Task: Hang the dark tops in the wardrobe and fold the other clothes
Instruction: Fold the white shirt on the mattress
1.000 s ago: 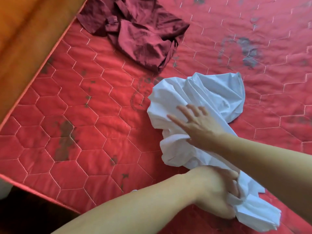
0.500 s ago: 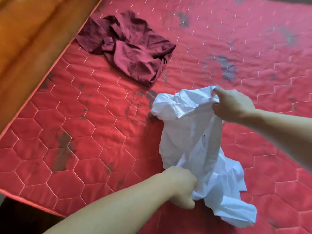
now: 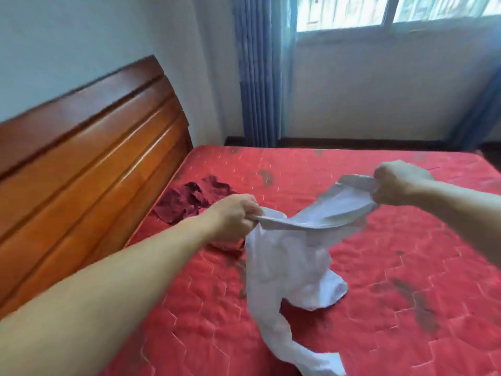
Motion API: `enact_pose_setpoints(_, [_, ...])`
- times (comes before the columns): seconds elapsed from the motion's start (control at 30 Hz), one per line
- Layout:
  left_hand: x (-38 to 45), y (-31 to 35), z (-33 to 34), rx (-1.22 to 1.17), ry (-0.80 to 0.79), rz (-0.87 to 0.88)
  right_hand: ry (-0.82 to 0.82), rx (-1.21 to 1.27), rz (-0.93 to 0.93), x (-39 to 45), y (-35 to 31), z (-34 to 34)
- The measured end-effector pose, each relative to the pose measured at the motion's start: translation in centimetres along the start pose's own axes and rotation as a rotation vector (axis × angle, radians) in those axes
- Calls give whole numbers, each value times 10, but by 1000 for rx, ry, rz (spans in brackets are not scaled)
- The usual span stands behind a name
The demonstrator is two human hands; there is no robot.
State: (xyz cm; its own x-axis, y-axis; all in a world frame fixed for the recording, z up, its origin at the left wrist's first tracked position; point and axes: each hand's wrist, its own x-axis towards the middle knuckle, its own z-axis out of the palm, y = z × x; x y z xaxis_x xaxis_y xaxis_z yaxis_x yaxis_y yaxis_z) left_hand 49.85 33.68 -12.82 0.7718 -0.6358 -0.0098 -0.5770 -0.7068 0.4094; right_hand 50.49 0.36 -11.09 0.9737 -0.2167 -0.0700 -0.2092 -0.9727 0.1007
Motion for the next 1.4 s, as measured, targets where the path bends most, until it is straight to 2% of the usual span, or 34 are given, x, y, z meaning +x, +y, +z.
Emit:
enact_pose_setpoints(0.1, [-5, 29, -62, -34, 171, 49, -62, 207, 45, -26, 12, -65])
enact_pose_setpoints(0.17, [-10, 44, -95, -27, 146, -37, -101, 345, 88, -48, 15, -102])
enact_pose_setpoints(0.23, [-16, 57, -124, -46, 101, -164, -205, 449, 132, -72, 17, -133])
enact_pose_setpoints(0.33, [-26, 78, -160, -159, 120, -287, -323, 554, 148, -103, 25, -170])
enact_pose_setpoints(0.5, [-39, 119, -188, -544, 231, -380, -256, 842, 174, -133, 50, -195])
enact_pose_setpoints(0.6, [-43, 148, -193, -679, 172, -485, -209, 962, 159, -145, 64, -203])
enact_pose_setpoints(0.67, [-40, 166, -189, -544, 238, -538, -195, 953, 127, -152, 75, -207])
enact_pose_setpoints(0.73, [-38, 181, -180, -386, 325, -518, -201, 929, 70, -158, 90, -209])
enact_pose_setpoints(0.8, [-38, 200, -170, -330, 240, -458, -289, 898, 21, -167, 109, -205])
enact_pose_setpoints(0.9, [-37, 240, -152, -302, 68, -423, -570, 719, -84, -183, 136, -185])
enact_pose_setpoints(0.97, [-32, 265, -137, -301, 48, -399, -719, 592, -138, -191, 150, -167])
enact_pose_setpoints(1.03, [-27, 283, -128, -248, 46, -350, -750, 484, -144, -196, 156, -153])
enact_pose_setpoints(1.1, [-25, 293, -126, -84, 24, -330, -653, 417, -114, -194, 159, -147])
enact_pose_setpoints(1.13, [-25, 295, -128, 36, 14, -327, -550, 416, -90, -191, 162, -146])
enact_pose_setpoints(1.23, [-26, 286, -134, 394, 24, -314, -109, 537, -16, -170, 174, -151])
enact_pose_setpoints(1.3, [-22, 275, -136, 557, 96, -376, 148, 611, -47, -153, 182, -155])
enact_pose_setpoints(1.4, [-3, 259, -140, 669, 242, -531, 454, 539, -87, -127, 192, -159])
